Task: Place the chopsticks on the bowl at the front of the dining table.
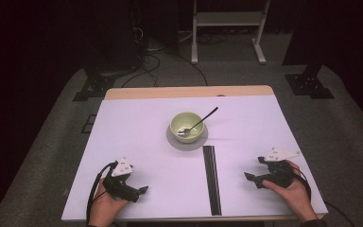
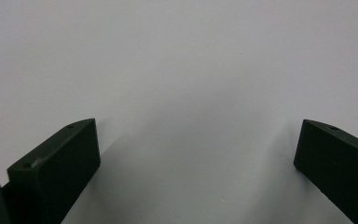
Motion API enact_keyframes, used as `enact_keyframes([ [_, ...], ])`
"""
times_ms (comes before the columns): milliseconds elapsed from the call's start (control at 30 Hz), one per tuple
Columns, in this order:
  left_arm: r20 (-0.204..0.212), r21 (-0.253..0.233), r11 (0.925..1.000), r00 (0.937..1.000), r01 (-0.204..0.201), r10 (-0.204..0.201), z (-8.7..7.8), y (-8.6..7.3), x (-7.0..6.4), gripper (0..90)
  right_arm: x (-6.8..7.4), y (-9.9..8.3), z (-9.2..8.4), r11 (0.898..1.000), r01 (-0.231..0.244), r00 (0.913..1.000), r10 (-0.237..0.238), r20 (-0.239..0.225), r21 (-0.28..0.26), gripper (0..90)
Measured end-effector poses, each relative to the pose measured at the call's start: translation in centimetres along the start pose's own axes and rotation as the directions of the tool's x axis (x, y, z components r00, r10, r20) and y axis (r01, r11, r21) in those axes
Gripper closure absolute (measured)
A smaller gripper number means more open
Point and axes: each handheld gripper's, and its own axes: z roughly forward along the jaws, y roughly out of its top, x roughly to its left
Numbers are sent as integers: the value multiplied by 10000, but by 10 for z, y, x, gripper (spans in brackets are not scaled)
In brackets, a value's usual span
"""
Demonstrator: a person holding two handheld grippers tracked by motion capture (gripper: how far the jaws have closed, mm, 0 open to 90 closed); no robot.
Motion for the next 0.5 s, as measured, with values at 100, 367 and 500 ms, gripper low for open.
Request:
enact_keyframes([
  [100, 4, 0, 10000, 10000, -1, 1, 0, 0, 0, 0, 0, 2, 1, 10000, 51, 10000, -51, -19, -44, 135],
  [367, -2, 1, 10000, 10000, -1, 1, 0, 0, 0, 0, 2, 7, 3, 9999, 56, 9999, -58, -144, -131, 135],
  [500, -2, 0, 10000, 10000, -8, 8, 0, 0, 0, 0, 3, 9, 4, 9999, 83, 9998, -86, -206, -141, 138],
])
